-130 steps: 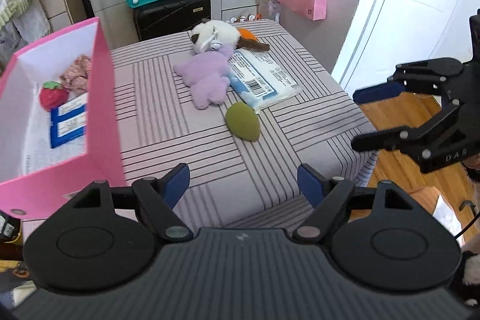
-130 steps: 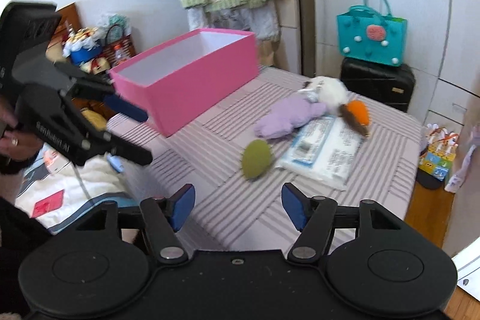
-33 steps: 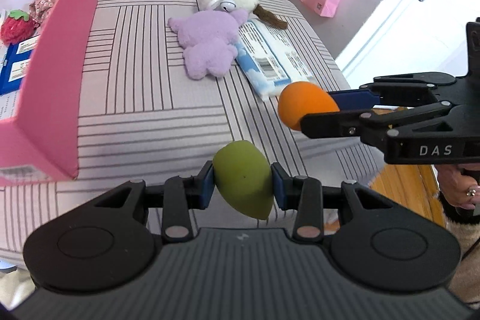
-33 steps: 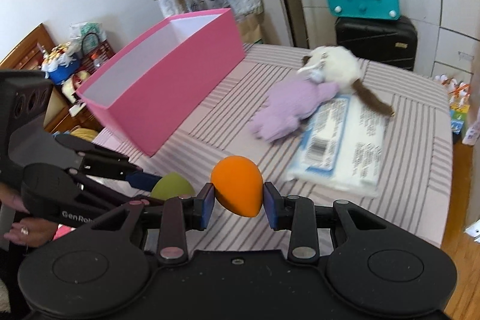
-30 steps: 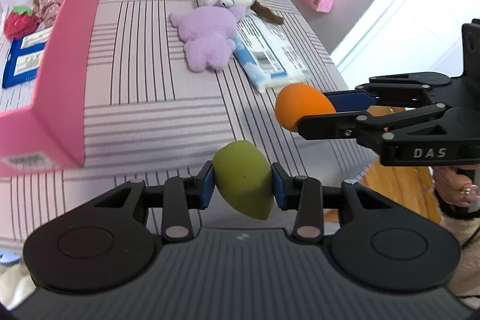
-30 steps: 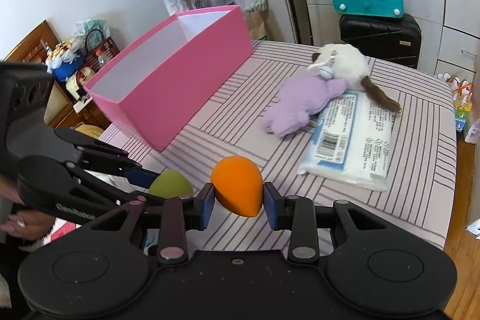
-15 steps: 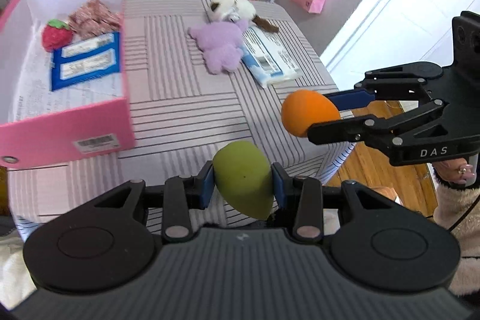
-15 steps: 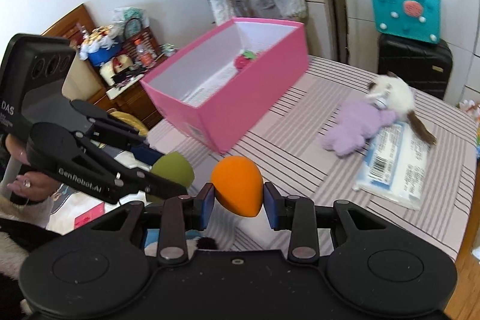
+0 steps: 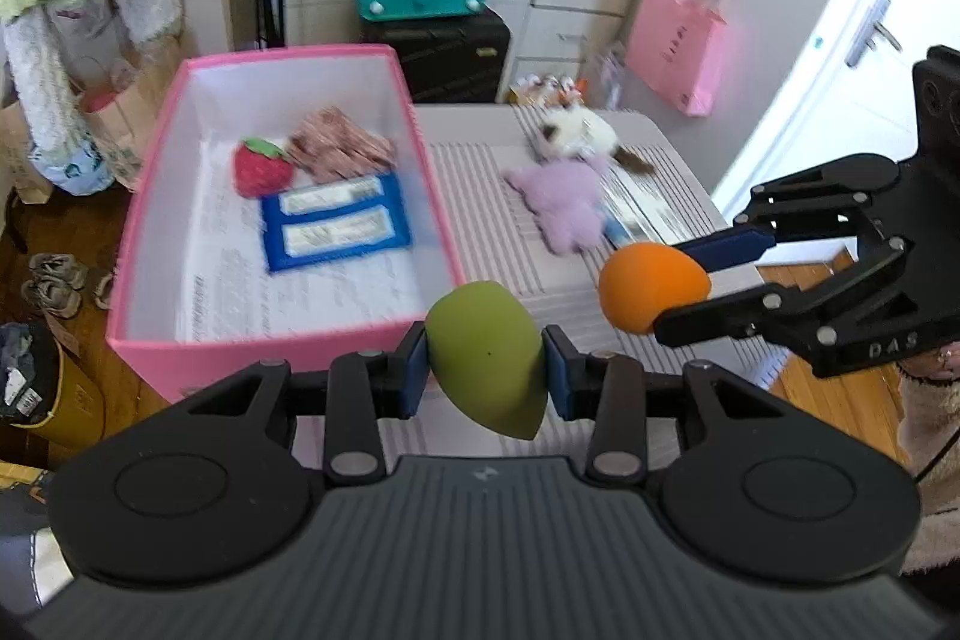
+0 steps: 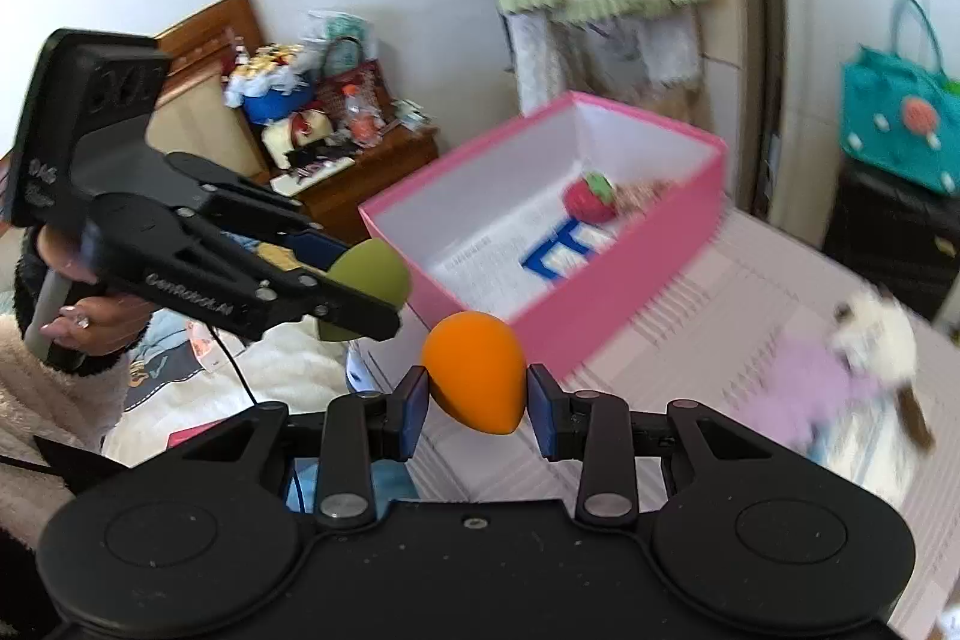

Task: Organize soft objects
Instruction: 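Carry both sponges together toward the pink shoebox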

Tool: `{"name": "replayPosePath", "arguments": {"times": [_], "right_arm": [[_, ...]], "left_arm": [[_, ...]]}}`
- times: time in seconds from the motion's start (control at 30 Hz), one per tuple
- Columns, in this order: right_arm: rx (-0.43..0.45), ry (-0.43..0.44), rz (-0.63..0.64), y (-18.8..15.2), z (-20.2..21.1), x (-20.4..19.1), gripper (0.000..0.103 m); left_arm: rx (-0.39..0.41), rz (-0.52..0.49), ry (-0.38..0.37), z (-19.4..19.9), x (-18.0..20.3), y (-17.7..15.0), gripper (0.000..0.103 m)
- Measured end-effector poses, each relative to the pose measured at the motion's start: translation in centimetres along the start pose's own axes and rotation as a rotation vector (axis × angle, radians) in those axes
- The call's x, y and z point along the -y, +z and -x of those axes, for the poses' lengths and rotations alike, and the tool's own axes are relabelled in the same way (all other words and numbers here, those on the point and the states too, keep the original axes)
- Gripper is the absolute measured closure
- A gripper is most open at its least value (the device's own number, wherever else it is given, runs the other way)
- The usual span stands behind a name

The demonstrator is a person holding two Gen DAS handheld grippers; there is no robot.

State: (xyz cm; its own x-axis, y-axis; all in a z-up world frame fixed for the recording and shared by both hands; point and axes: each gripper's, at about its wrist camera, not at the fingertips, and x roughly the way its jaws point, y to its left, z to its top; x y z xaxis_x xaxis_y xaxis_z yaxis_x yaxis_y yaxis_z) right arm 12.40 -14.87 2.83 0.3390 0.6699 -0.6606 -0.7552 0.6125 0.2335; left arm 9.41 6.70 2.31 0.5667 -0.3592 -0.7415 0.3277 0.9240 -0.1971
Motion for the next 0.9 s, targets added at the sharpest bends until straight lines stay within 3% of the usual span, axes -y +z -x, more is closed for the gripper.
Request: {"name": "replayPosePath", "arguments": {"times": [0.2,0.37,0.67,0.9], "right_arm": [[0.028,0.002,0.083,3.7,-2.4,0.2,0.063],[0.032,-0.068,0.176,6.7,-5.4,1.5,0.063],[-0.001,-0.176,0.232,11.0,-11.0,6.2,0.063],[-0.101,-0.296,0.361,13.1,-16.7,7.6,0.063]], "left_arm": [[0.043,0.030,0.035,-0.4,-3.3,2.3,0.064],[0.065,0.031,0.057,-2.3,-5.3,4.7,0.064],[0.014,-0.013,0.079,-8.5,-8.6,10.7,0.064],[-0.031,0.080,0.075,-13.5,-12.5,12.9,0.064]]}}
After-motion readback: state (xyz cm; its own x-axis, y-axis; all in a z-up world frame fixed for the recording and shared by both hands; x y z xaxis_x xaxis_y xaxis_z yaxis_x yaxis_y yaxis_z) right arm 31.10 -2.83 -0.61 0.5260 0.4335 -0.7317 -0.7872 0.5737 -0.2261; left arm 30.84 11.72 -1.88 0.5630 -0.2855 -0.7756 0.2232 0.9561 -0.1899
